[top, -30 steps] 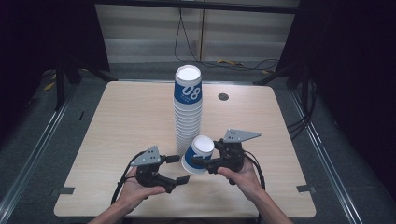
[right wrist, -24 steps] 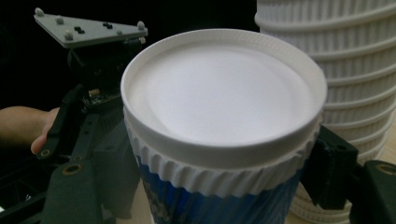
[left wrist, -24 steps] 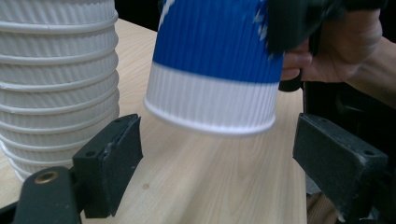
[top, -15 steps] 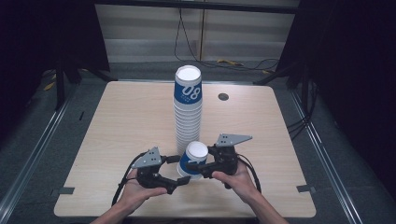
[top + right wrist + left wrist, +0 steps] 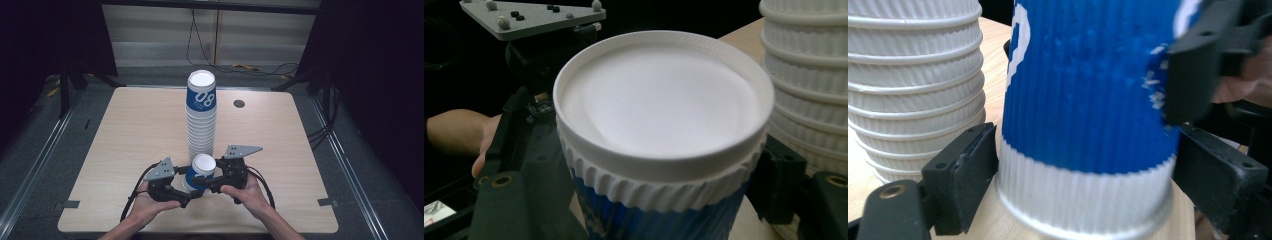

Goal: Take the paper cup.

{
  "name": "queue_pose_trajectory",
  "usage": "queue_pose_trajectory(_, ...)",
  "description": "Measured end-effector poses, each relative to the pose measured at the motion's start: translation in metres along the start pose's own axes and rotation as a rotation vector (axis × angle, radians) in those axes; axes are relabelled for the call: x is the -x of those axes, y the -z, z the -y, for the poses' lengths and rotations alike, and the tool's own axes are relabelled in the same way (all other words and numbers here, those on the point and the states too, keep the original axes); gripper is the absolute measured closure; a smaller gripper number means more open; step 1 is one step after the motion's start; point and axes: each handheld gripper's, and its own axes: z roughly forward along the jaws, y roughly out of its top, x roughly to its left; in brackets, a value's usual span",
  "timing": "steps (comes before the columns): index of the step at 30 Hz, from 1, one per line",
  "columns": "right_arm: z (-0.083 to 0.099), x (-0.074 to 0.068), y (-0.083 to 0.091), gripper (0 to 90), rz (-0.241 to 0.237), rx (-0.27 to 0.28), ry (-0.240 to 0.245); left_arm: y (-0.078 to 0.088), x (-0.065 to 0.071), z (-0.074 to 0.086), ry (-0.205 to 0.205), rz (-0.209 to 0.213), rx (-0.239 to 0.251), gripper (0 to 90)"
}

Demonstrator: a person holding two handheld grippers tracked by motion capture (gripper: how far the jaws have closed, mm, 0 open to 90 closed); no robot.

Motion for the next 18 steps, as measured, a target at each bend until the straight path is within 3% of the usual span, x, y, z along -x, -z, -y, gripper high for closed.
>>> queue_pose_trajectory(3,0.0031,0.0017,-0.0027,25.6,-0.011,0.0,-0.015,-0.0032,0.0014,0.0,-0.016,-0.007,-0.008,15.9)
queue_pose_trajectory(6,0.0043,0.0011,-0.0033,25.6,-0.007,-0.002,-0.01,-0.0046,0.0006,0.0009,-0.001,-0.003,-0.002,16.0)
queue_pose_trajectory(13,0.0028,-0.0009,-0.0018,23.6,0.002,-0.014,0.023,-0.0042,0.0026,-0.001,-0.036,-0.003,-0.016,20.0)
queue_pose_trajectory(18,0.0013,-0.0037,-0.0003,19.7,0.018,-0.007,0.039,-0.0004,-0.0006,-0.0002,-0.023,-0.001,-0.018,20.6)
